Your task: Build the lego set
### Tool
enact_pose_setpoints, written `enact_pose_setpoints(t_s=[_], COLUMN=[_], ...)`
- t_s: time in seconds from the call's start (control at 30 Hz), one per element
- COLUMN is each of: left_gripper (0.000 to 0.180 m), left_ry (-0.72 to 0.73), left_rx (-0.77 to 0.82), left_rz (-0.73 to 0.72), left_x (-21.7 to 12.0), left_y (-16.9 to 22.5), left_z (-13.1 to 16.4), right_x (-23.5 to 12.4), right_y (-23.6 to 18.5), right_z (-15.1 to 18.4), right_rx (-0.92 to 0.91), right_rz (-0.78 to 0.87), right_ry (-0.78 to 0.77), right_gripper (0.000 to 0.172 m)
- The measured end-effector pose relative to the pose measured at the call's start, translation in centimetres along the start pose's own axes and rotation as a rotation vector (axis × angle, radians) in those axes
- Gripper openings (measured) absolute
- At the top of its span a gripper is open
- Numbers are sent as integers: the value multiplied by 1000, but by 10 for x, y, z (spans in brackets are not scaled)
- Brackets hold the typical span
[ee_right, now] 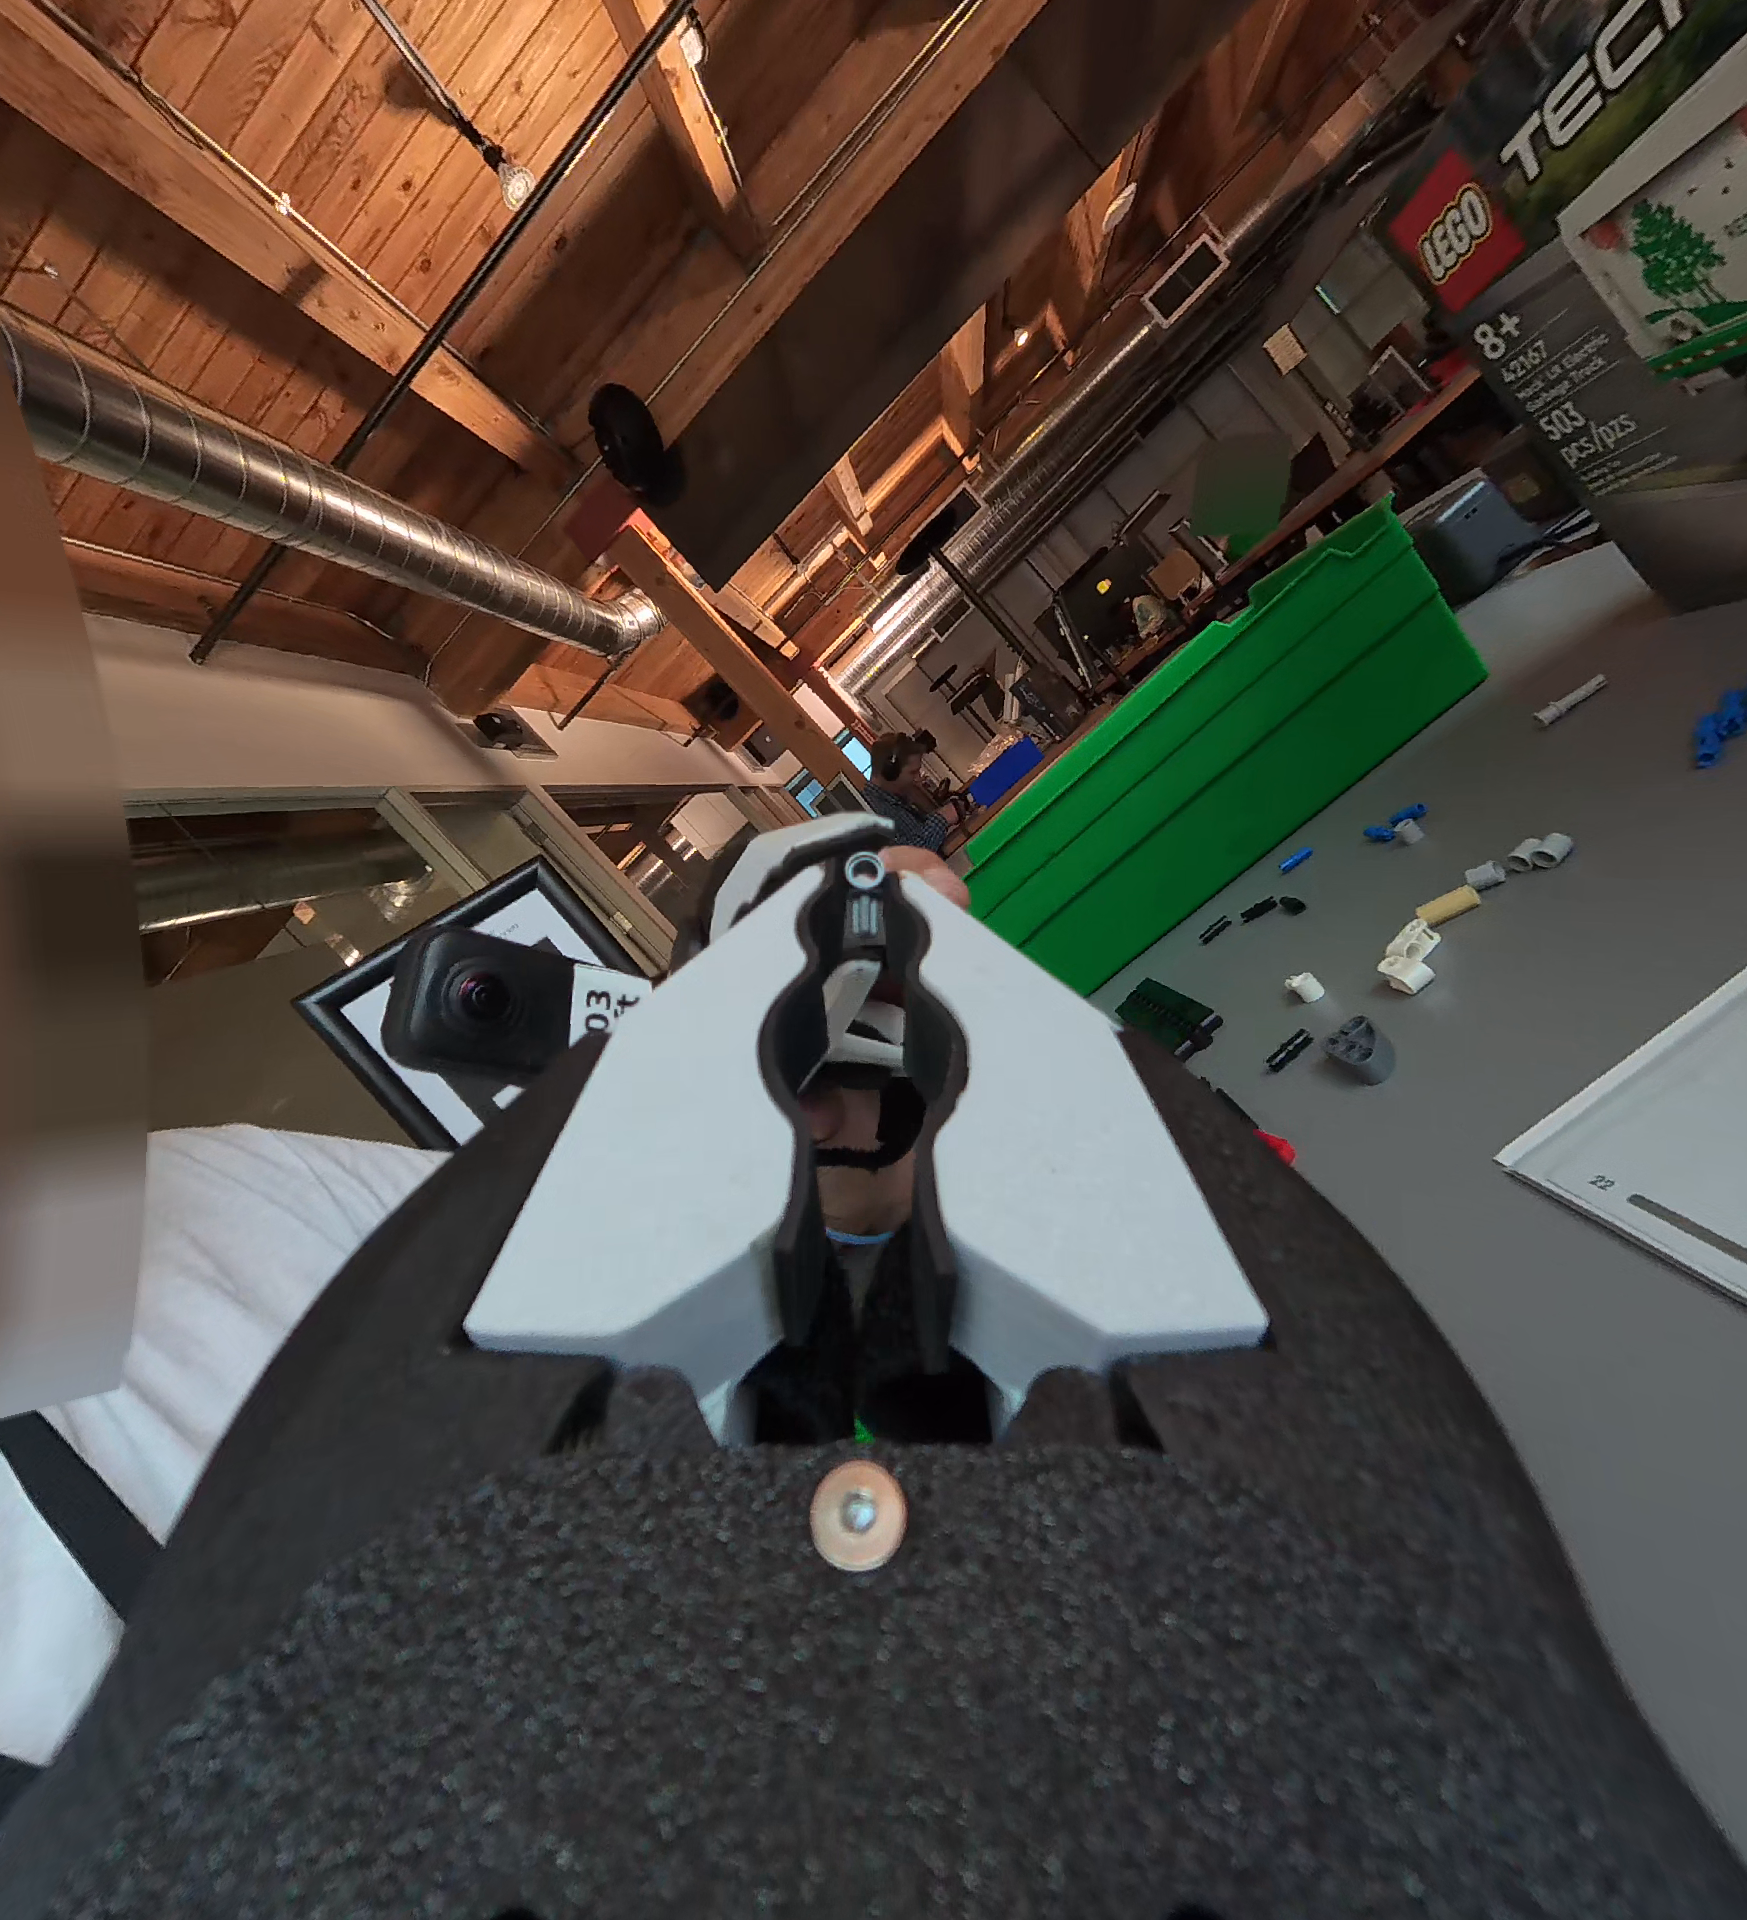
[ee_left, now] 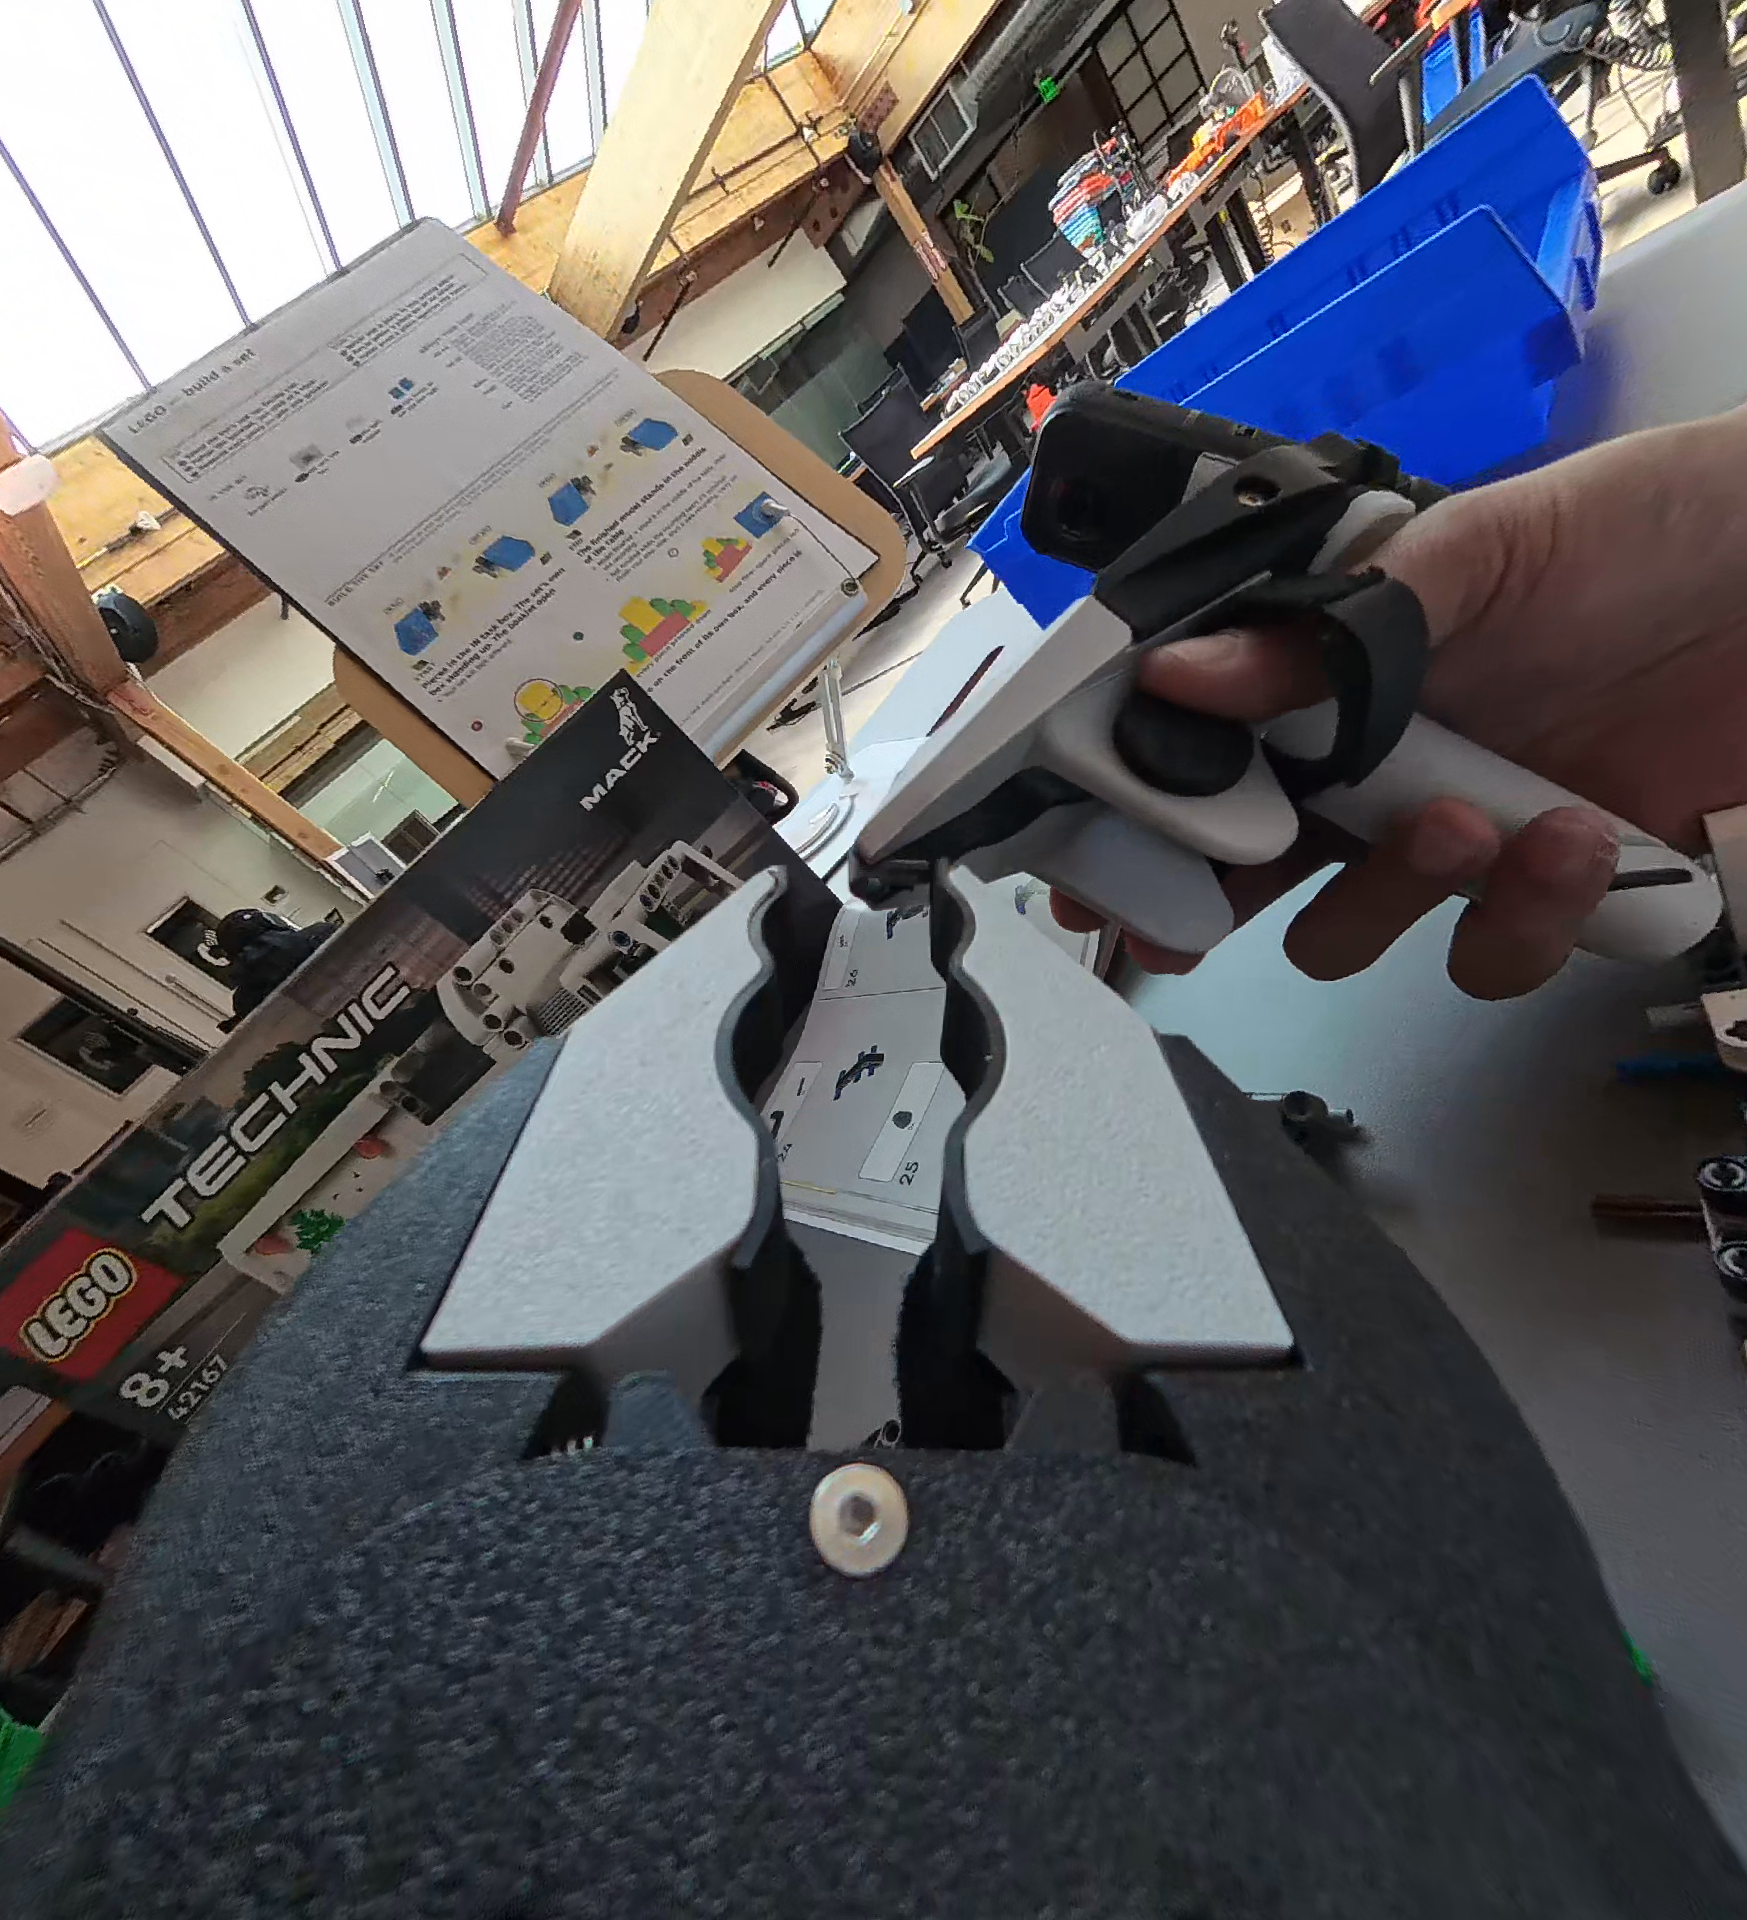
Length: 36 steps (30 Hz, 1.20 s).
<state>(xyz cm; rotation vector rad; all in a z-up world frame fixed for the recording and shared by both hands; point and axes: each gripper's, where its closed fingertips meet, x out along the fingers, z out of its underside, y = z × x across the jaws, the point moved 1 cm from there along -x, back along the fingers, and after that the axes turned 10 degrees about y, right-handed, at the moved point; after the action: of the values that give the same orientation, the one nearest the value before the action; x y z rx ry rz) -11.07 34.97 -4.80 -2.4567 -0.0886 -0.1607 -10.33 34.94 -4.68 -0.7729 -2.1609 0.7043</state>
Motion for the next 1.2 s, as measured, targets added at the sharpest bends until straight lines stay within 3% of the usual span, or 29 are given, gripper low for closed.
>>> enact_pose_setpoints(t_s=[0.33,0.87,1.2], left_gripper=[27,15,3], left_ry=[2,6,0], left_rx=[20,48,157], left_rz=[-2,15,54], left_x=[1,-5,-5], left_y=[2,-5,6], left_z=[-2,-1,-1], right_x=[3,-2,-8], right_y=[-2,0,-1], right_z=[11,1,5], right_rx=[-96,-56,-161], right_rz=[-6,-14,-11], right_ry=[-62,-78,-285], right_gripper=[5,5,5])
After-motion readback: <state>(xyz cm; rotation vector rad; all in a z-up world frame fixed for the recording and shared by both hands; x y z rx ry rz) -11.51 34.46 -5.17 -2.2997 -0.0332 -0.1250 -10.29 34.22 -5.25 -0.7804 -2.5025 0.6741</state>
